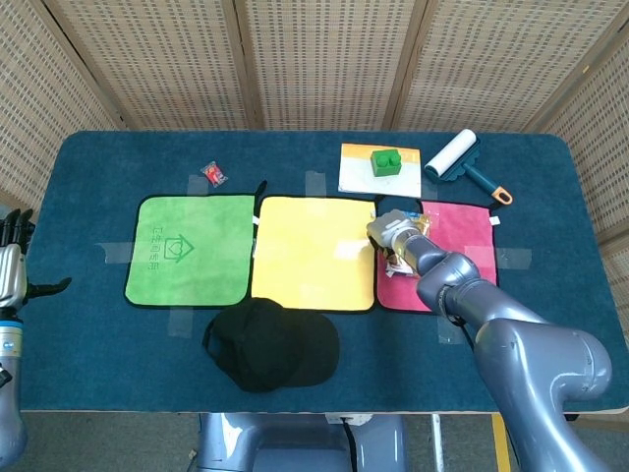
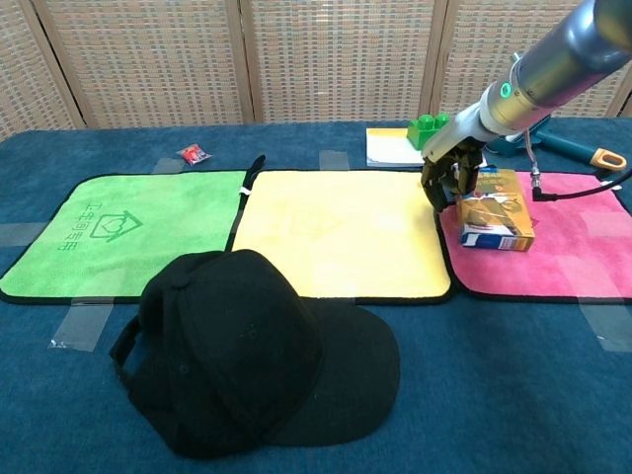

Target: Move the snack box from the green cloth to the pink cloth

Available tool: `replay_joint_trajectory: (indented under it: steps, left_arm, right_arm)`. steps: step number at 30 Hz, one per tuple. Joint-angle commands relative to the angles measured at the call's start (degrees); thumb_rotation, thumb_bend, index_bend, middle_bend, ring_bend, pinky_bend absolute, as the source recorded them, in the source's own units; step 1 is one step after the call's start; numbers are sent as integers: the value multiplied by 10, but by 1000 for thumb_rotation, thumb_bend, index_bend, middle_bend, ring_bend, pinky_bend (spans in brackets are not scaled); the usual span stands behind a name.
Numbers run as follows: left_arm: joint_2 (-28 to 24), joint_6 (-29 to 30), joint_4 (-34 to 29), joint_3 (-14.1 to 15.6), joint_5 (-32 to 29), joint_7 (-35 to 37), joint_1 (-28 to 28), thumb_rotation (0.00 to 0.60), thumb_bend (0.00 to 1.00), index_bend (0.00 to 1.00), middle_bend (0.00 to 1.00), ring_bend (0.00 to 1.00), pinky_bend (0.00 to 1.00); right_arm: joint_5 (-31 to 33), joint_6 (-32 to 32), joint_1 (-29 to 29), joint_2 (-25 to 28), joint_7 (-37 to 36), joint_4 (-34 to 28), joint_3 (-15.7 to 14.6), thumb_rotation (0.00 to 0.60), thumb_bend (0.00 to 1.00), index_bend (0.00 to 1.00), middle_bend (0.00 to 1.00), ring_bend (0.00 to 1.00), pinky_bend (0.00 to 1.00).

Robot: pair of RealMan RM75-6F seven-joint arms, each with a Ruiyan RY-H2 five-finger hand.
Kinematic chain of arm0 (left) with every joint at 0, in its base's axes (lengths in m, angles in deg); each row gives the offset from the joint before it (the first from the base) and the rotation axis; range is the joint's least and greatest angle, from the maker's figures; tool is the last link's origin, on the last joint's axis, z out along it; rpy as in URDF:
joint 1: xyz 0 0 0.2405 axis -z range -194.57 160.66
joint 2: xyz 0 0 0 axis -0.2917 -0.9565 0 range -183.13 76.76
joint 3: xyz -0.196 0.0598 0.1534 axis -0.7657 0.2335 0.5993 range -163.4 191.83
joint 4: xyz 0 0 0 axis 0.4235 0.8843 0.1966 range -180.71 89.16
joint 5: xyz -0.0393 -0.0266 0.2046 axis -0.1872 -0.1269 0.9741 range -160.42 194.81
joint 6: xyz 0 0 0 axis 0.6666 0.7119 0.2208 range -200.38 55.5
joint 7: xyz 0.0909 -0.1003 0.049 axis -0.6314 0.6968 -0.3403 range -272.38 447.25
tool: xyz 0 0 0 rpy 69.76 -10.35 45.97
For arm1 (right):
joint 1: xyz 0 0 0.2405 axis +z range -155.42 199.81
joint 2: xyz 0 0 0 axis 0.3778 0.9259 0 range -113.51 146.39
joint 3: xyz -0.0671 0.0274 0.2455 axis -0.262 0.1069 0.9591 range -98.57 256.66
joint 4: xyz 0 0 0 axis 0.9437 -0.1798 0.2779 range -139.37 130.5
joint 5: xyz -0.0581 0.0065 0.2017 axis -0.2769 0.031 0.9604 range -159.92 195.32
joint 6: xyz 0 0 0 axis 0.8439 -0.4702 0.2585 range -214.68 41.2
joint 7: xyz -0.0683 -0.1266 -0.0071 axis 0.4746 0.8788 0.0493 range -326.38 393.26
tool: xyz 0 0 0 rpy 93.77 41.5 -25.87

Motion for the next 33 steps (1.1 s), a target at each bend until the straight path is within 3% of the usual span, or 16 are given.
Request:
replay_joint_trajectory:
  steps: [1,12,24,27,30,31,33]
  left_arm:
    - [1,0,-1,1,1,-2,0,600,0,0,0,0,0]
    - [4,5,-7,5,7,-8,1,600,0,0,0,0,0]
    - [4,7,-12,7,13,-9,0,600,0,0,0,0,0]
    - [3,8,-15,8,16,-9,0,600,0,0,0,0,0]
    - [0,8,-20,10,22,-5,-2,600,0,0,0,0,0]
    - [-1,7,-21,10,23,-4,-2,600,0,0,0,0,0]
    - [-2,6,-22,11,26,-1,-4,600,0,0,0,0,0]
  right_arm:
    - [26,25,6,20,0,-32,-28,600,1000,406,368,289,300]
    - [99,75,15,51,35,-96,-92,600,1000,406,369,288,300]
    - [151,117,12,82,75,-149,-128,600,1000,403,366,286,299]
    - [156,143,6,91,84,-164,-122,600,1000,376,337,262,289]
    - [113,265,-29,132,79,-228,-68,600,972,305,275,223,262]
    - [95,296,-41,145,78,-244,-56,600,931,285,259,212,250]
    - [58,357,-67,173,76,-277,-31,600,696,227,218,192,209]
